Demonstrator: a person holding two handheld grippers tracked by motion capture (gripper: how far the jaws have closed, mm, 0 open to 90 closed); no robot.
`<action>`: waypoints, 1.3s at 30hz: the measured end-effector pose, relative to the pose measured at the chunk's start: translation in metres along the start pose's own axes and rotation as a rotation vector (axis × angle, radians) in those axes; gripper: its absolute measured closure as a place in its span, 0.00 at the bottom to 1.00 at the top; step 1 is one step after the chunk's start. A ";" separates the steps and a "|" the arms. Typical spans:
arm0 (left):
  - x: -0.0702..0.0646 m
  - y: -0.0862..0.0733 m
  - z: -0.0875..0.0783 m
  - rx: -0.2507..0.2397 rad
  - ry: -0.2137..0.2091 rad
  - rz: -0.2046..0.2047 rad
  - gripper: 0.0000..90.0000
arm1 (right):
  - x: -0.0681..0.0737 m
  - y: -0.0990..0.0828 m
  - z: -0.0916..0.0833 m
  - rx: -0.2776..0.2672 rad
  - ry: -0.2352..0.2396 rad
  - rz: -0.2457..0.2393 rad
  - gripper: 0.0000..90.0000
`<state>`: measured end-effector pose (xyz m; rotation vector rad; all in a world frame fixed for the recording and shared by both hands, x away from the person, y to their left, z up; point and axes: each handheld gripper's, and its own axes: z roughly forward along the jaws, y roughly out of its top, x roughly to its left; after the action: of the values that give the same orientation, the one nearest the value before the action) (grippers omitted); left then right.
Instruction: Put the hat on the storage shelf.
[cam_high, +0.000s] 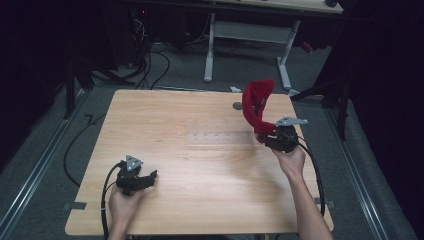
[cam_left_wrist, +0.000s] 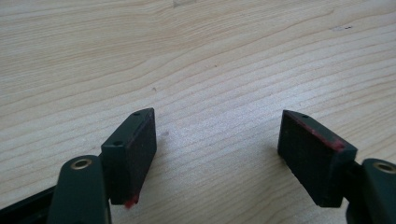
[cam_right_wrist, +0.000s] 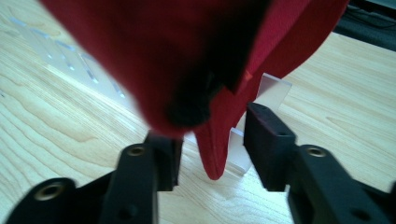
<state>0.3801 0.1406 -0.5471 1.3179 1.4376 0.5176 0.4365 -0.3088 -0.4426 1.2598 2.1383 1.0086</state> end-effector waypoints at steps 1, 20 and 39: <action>0.000 0.000 0.000 0.000 0.000 0.000 0.31 | 0.001 0.000 -0.002 -0.003 0.000 0.001 0.58; 0.000 0.000 0.000 0.002 -0.002 -0.004 0.31 | 0.003 0.005 -0.032 -0.073 -0.004 0.008 0.46; 0.001 0.001 0.000 0.000 -0.004 -0.009 0.31 | 0.000 0.005 -0.071 -0.141 -0.018 0.031 0.51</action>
<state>0.3803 0.1413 -0.5467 1.3110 1.4401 0.5088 0.3902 -0.3324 -0.3944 1.2333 2.0014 1.1356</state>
